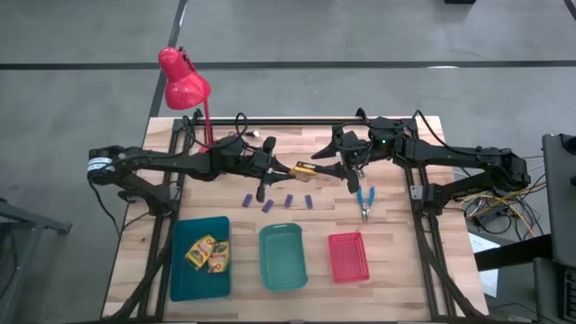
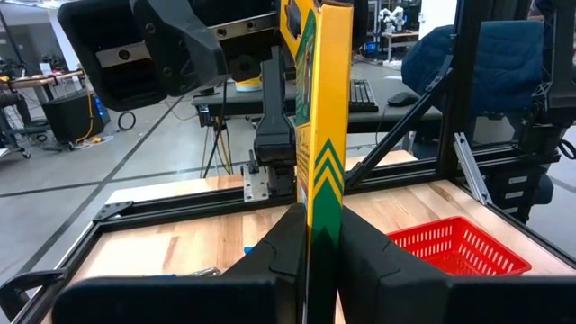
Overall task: Pick & Place School Supplies
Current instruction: Put the crayon box into the blue bin
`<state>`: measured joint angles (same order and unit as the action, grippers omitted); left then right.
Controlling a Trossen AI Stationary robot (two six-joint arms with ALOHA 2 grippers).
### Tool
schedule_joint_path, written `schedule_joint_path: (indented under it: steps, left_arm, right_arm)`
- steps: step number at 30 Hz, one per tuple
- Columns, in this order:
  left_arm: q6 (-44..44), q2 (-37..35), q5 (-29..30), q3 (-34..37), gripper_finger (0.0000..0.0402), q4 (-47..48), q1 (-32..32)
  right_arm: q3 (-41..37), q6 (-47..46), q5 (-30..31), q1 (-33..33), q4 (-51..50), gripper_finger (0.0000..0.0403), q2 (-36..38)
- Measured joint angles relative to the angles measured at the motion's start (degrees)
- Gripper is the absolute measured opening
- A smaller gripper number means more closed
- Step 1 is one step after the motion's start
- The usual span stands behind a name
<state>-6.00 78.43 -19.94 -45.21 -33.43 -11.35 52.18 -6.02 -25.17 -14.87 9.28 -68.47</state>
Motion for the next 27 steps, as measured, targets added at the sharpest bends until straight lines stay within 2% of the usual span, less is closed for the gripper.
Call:
schedule_joint_path:
  steps: [4, 27]
  left_arm:
    - [0.00, 0.00, 0.00, 0.00, 0.0039, 0.00, 0.00]
    - [0.02, -0.10, 1.27, 0.24, 0.0039, 3.00, 0.00]
  right_arm:
    - [0.00, 0.00, -0.02, 0.00, 0.00, 0.0205, 0.00]
    - [0.00, -3.63, -0.15, 0.00, 0.52, 0.0205, 0.15]
